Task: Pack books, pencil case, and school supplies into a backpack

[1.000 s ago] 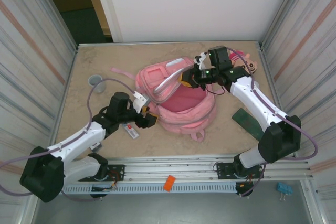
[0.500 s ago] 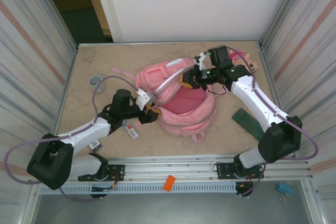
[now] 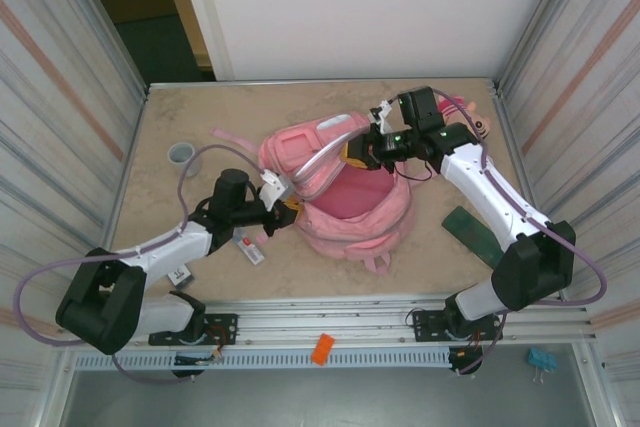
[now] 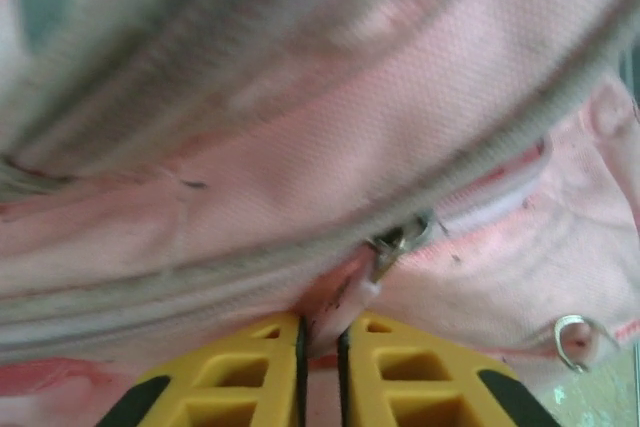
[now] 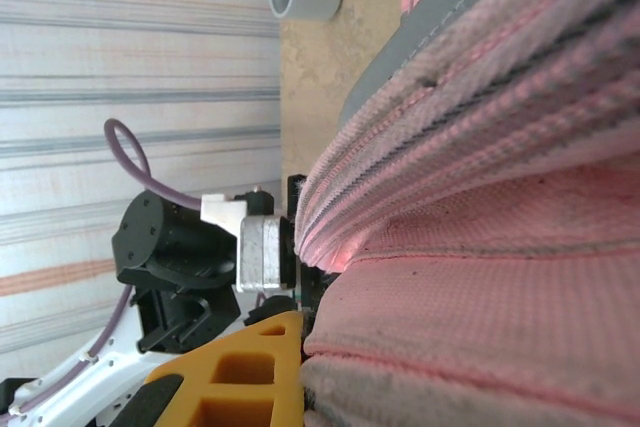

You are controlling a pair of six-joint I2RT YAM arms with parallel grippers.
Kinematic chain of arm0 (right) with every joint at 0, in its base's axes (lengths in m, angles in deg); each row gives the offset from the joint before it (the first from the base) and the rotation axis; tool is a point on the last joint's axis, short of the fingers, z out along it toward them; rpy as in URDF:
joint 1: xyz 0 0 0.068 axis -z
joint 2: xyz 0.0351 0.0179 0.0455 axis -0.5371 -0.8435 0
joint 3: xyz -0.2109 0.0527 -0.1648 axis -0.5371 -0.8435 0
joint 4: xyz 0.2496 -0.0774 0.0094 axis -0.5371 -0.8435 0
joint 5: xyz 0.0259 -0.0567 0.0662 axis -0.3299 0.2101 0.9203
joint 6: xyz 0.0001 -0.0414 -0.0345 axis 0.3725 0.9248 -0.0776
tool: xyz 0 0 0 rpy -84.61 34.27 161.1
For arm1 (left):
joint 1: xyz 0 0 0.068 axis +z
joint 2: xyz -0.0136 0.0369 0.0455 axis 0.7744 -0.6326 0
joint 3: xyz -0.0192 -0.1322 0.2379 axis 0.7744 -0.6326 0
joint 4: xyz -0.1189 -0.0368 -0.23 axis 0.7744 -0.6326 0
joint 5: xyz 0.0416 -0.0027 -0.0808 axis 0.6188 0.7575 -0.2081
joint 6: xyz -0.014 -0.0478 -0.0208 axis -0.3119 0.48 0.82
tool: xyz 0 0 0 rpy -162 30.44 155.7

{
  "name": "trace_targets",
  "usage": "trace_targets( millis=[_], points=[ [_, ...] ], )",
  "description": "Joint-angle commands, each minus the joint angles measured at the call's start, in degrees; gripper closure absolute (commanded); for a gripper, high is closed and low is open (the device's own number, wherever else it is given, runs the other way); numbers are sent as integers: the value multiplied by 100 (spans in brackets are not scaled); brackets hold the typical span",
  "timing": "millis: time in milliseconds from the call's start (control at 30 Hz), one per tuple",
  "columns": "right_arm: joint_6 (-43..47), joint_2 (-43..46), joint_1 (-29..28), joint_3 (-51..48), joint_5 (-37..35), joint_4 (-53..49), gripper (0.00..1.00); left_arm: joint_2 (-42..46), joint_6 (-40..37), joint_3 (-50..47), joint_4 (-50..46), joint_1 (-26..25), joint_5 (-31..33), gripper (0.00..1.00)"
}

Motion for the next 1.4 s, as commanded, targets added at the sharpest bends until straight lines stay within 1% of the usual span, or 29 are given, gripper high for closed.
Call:
trace_targets(
  millis=[0,133,233,433,567,833,967,1033,1100,1133,1233,1300,1367],
  points=[
    [170,163,2,388,645,222,100,66,-25,35,91,33,-147,91],
    [164,186,62,409,686,210,100,229,-15,-59,14,30,13,96],
    [172,185,88,416,724,213,100,349,25,-91,-133,29,407,100],
    [181,229,100,504,861,184,100,220,236,83,-620,90,1522,100],
    [200,280,122,618,954,140,100,-103,601,229,-664,258,1824,100],
    [117,443,226,745,1186,159,100,-662,1174,706,-467,413,2092,100],
    [-181,545,276,719,1338,506,100,-927,1456,943,-361,522,2240,100],
    [-199,565,281,719,1187,500,100,-997,1540,1047,-332,529,2245,100],
    [-227,567,283,647,873,468,100,-1011,1626,1133,-315,529,2210,100],
    [-260,576,286,586,678,464,100,-989,1686,1169,-330,532,2205,98],
    [-518,611,286,257,-66,750,100,-810,1926,1298,-622,529,2194,82],
    [-835,670,279,-99,-389,1317,100,-583,2237,1424,-984,530,2291,69],
    [-1118,684,250,-386,-642,1835,100,-374,2552,1523,-1458,536,2458,59]
  ],
)
